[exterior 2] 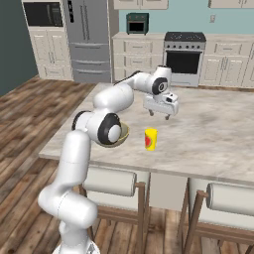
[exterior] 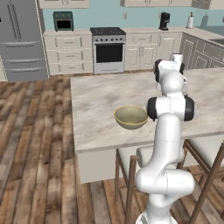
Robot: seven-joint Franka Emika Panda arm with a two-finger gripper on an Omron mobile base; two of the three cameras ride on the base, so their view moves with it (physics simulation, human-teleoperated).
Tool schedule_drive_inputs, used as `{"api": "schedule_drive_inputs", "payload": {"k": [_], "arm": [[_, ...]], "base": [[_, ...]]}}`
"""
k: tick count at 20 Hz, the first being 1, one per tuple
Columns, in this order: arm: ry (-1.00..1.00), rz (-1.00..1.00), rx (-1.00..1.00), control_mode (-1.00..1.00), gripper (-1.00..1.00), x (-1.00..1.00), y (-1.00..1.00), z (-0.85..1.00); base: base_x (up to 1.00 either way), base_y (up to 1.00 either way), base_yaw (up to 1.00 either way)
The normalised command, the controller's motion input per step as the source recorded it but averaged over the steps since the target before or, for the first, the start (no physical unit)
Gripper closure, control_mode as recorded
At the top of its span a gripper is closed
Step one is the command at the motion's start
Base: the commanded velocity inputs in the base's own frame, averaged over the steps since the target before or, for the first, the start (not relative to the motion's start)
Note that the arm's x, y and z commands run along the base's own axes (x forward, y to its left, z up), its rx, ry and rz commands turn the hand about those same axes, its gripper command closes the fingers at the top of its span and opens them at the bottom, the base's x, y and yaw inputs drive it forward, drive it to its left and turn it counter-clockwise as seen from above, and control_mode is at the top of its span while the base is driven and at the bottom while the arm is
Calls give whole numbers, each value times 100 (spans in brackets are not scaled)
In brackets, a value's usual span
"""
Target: Place the cup inside the bowl on the dining table and move the bowl to any counter.
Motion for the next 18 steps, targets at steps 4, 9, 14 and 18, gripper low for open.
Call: {"api": "schedule_drive_inputs", "payload": {"k": [4,9,14,18], "arm": [[0,0,0,-100,-100,0,0,-4],[0,0,1,-100,-100,-2,0,-1],[0,0,2,-100,-100,-4,0,-5],[0,0,2,-100,-100,-13,0,-6]], "base": [[0,0,0],[0,0,0],[0,0,0],[0,0,0]]}}
